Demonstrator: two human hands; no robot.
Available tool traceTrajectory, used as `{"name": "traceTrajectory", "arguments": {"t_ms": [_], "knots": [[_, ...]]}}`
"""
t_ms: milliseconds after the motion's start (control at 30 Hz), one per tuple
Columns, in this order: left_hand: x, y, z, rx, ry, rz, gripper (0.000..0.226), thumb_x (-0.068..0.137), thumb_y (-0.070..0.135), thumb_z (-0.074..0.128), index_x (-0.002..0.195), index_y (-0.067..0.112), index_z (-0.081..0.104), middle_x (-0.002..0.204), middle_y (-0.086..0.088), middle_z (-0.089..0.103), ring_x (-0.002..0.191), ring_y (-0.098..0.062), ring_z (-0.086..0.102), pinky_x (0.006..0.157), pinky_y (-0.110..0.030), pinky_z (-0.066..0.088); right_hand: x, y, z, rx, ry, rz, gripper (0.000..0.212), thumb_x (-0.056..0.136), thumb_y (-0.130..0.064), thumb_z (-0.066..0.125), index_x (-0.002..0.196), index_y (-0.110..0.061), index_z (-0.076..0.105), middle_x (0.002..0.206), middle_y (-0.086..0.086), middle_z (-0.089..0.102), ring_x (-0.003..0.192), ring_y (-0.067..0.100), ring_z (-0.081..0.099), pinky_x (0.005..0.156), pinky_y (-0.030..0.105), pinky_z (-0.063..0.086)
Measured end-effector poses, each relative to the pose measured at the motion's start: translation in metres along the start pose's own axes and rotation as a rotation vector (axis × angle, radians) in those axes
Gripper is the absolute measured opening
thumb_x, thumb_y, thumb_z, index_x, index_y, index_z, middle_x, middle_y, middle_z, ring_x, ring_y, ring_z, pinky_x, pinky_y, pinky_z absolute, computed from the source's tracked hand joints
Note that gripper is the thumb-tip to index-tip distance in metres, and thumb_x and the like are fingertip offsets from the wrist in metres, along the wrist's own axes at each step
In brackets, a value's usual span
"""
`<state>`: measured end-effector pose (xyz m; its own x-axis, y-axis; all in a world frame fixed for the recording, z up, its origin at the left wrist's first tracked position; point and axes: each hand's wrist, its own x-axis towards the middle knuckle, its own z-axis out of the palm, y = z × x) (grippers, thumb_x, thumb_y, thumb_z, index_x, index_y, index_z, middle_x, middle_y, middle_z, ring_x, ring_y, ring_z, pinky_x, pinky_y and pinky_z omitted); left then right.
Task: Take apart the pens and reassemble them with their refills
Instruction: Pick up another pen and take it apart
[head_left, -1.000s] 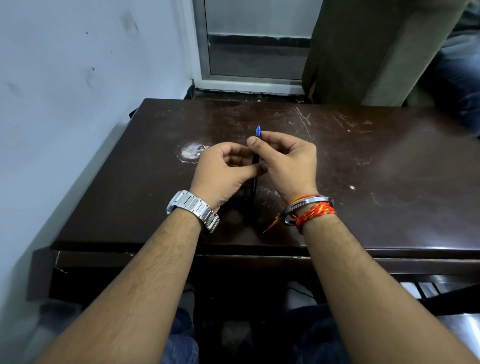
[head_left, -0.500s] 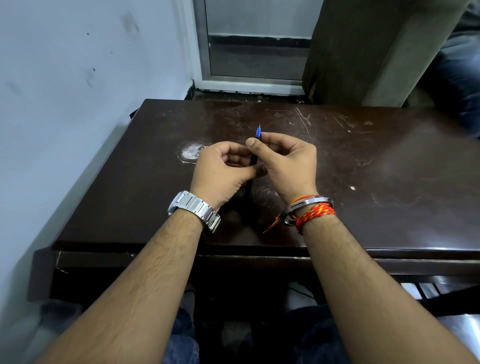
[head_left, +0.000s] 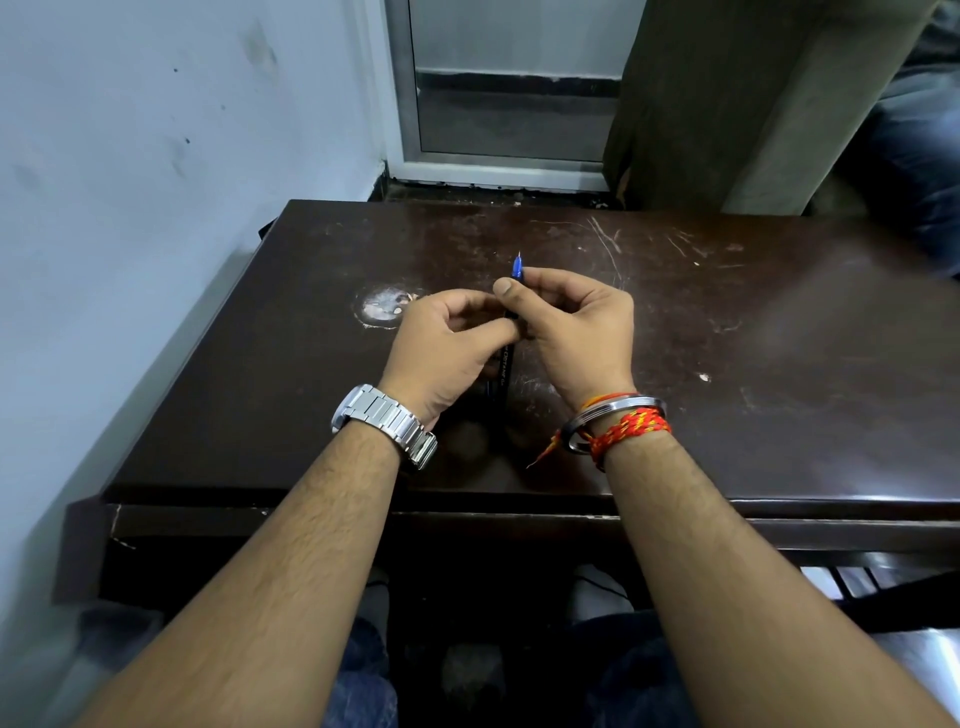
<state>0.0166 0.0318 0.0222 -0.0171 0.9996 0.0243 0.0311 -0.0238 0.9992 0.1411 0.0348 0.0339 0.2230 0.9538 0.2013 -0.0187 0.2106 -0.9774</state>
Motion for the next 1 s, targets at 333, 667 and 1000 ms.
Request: {"name": "traceTrajectory", "arguments": {"t_ms": [333, 667, 1000], "knots": [[0.0014, -0.0011, -0.0008, 0.025, -0.002, 0.014, 0.029, 0.058, 0.029, 0.079, 0.085, 0.019, 0.075, 0.082, -0.007, 0.076, 0.076, -0.021, 0.072, 0.065, -0.038, 0.057, -0.0004, -0.0007, 0.0001, -0.009, 0.003, -0.021, 0.009, 0.076, -0.014, 0.083, 0.081, -0.019, 0.077, 0.067, -0.007, 0.074, 0.065, 0.005, 0.07, 0.062, 0.022, 0.058], [-0.0007, -0.0003, -0.0019, 0.077, 0.02, 0.051, 0.031, 0.05, 0.038, 0.086, 0.075, 0.023, 0.075, 0.072, -0.004, 0.075, 0.063, -0.014, 0.069, 0.063, -0.036, 0.06, 0.0008, 0.0019, 0.0012, -0.005, 0.011, 0.0, 0.007, 0.077, -0.015, 0.082, 0.082, -0.018, 0.078, 0.065, -0.008, 0.073, 0.062, 0.003, 0.067, 0.06, 0.021, 0.056], [0.0006, -0.003, -0.0022, 0.084, 0.022, 0.065, 0.03, 0.049, 0.04, 0.083, 0.075, 0.026, 0.077, 0.076, -0.004, 0.077, 0.074, -0.023, 0.074, 0.075, -0.049, 0.061, 0.0011, 0.0056, 0.0039, -0.031, -0.068, 0.022, 0.008, 0.085, -0.019, 0.074, 0.086, -0.012, 0.078, 0.08, 0.008, 0.077, 0.078, 0.019, 0.072, 0.079, 0.046, 0.061]]}}
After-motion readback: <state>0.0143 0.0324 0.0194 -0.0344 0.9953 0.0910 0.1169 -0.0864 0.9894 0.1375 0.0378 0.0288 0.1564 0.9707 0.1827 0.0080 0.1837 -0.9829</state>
